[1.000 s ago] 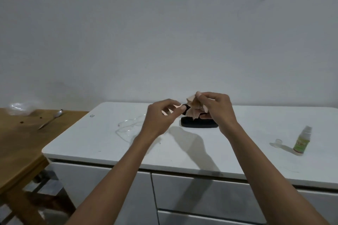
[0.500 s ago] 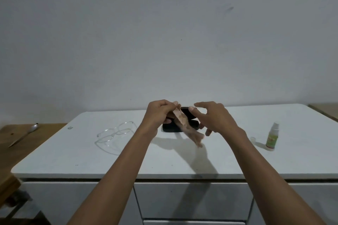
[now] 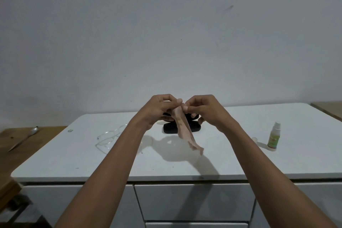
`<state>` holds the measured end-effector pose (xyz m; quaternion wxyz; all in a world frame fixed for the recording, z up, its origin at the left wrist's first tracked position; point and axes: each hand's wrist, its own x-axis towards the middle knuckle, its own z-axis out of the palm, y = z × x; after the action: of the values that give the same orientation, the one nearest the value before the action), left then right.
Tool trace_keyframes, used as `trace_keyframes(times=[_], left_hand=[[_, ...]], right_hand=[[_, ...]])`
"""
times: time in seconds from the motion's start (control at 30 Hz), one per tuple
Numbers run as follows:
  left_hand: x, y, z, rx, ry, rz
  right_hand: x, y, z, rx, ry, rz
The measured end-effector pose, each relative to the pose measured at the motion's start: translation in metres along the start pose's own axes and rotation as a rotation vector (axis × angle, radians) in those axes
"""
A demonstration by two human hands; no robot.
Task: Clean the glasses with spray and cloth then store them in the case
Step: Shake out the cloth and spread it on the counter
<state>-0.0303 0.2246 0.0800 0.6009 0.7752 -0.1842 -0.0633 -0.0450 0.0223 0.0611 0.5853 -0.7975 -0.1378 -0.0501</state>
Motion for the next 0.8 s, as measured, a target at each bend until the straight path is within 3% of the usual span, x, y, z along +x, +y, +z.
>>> trace_keyframes(times=[0.37,0.8], left_hand=[[0.001,-0.009,-0.019,0.458,-0.162,-0.069],[-0.007,-0.016,-0.039,0.365,0.090,0.030]], right_hand=[[0.007,0.005,-0.011,-0.014,0.184,-0.034],[-0.001,0.010,-0.022,0.055,0.291,-0.006]])
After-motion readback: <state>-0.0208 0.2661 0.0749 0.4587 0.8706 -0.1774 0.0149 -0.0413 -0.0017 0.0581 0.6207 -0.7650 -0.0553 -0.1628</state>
